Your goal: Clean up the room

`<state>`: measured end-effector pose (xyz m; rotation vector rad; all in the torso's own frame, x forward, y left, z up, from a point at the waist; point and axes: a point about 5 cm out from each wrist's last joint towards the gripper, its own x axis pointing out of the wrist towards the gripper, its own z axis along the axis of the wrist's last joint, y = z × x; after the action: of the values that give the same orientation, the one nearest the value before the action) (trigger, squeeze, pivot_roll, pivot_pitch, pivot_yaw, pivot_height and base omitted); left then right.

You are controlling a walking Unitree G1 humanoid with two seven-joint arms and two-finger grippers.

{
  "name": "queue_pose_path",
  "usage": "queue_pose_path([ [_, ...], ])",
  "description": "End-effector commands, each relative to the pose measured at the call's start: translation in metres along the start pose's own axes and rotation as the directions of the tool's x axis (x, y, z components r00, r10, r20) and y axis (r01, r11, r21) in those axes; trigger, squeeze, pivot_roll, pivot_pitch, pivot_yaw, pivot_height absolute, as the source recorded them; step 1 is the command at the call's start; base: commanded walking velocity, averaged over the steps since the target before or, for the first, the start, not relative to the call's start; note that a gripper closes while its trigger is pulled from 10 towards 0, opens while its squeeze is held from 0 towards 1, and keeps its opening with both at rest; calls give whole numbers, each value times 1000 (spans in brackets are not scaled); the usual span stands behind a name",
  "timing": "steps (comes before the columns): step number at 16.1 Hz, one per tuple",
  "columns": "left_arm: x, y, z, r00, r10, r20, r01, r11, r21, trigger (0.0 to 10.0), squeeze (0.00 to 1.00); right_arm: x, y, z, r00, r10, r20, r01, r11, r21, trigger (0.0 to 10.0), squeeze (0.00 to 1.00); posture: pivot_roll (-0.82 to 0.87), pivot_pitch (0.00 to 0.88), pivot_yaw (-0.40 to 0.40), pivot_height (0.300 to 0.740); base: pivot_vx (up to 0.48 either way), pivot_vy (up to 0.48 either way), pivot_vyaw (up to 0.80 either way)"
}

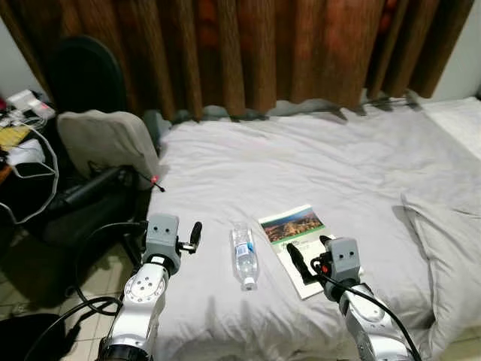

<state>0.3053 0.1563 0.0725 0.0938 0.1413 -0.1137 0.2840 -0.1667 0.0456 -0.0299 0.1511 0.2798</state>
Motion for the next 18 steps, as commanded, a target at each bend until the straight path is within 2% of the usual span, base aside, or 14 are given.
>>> queue_pose_path([
  [1,2,-2,-3,1000,6,-16,-7,1000,-25,10000,0,-4,-9,2,1000,-21,1,21,1000,-13,10000,0,-6,6,25,740,300,-371,0],
  [4,2,0,-4,1000,28,-13,-28,998,-57,10000,0,-6,-9,2,1000,-23,4,23,1000,-14,10000,0,-13,1,25,740,301,-370,0],
  [5,-3,5,-4,998,61,2,-60,995,-82,10000,0,-10,-10,1,999,-33,-3,33,999,3,10000,0,-18,0,22,740,315,-356,0],
  [6,-12,11,-5,995,101,15,-99,989,-107,10000,0,-16,-10,-2,999,-47,-19,48,998,28,10000,0,-24,0,19,740,315,-360,0],
  [7,-33,16,-8,993,114,26,-111,988,-103,10000,0,-31,-7,-5,998,-46,-37,47,998,44,10000,0,-26,0,14,740,330,-345,0],
  [8,-45,17,-10,995,101,25,-99,992,-83,10000,0,-39,-4,-7,998,-37,-47,40,998,49,10000,0,-26,0,14,740,345,-330,0],
  [9,-64,16,-18,998,65,-18,-65,997,-42,10000,0,-55,2,-15,997,-23,-77,28,998,57,10000,0,-12,1,11,740,0,0,0],
  [10,-67,15,-21,998,61,-33,-62,998,-26,10000,0,-59,2,-18,996,-20,-89,25,998,59,10000,0,-6,0,5,740,0,0,0],
  [12,-47,11,-16,997,76,-6,-76,997,-12,10000,0,-47,1,-11,997,-6,-75,10,999,50,10000,0,-3,0,-9,740,148,0,0],
  [14,-37,6,-10,997,77,-5,-77,995,-59,10000,0,-38,1,-2,998,10,-61,-7,999,48,10000,0,1,0,-13,740,471,0,0],
  [18,-28,1,-13,997,56,-51,-60,995,-84,10000,0,-30,0,2,998,32,-62,-30,999,35,10000,0,1,0,-16,740,480,0,0],
])
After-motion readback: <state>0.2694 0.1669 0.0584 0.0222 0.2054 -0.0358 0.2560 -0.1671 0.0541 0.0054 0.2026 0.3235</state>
